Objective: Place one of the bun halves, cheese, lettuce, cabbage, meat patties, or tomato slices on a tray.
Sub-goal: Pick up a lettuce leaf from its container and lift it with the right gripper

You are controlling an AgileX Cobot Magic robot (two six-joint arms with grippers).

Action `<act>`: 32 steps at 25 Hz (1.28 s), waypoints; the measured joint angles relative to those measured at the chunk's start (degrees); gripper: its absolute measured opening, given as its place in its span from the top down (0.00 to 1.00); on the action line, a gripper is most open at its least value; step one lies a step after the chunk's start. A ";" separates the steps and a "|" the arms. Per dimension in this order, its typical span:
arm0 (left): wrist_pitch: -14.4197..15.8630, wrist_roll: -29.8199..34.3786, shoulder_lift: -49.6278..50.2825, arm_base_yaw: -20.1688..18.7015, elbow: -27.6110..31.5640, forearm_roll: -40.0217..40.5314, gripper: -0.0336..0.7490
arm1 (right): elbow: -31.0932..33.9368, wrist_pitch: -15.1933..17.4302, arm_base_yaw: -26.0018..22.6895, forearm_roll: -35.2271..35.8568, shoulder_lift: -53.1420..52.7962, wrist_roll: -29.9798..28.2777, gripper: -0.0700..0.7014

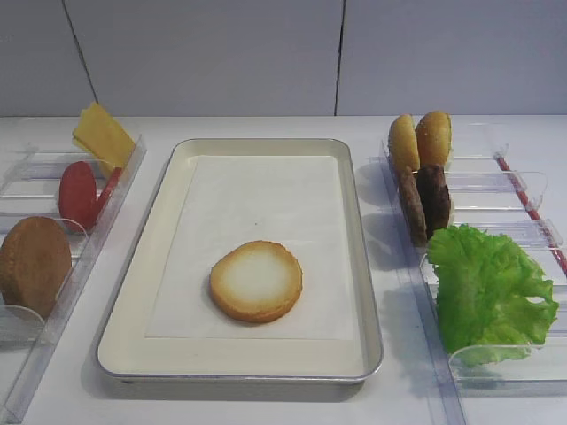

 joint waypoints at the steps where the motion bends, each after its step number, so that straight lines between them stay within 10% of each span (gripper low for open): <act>1: 0.00 0.00 0.00 0.00 0.00 0.00 0.33 | -0.61 0.00 0.00 1.08 1.21 -0.21 0.27; 13: 0.00 0.00 0.00 0.00 0.00 0.00 0.33 | -1.78 -1.60 0.00 17.71 17.83 -2.04 0.27; 21: 0.00 0.00 0.00 0.00 0.00 0.00 0.33 | -1.78 -4.44 0.00 36.40 31.58 -18.25 0.28; 32: 0.00 0.00 0.00 0.00 0.00 0.00 0.33 | -1.78 -10.18 0.00 38.05 49.57 -30.14 0.30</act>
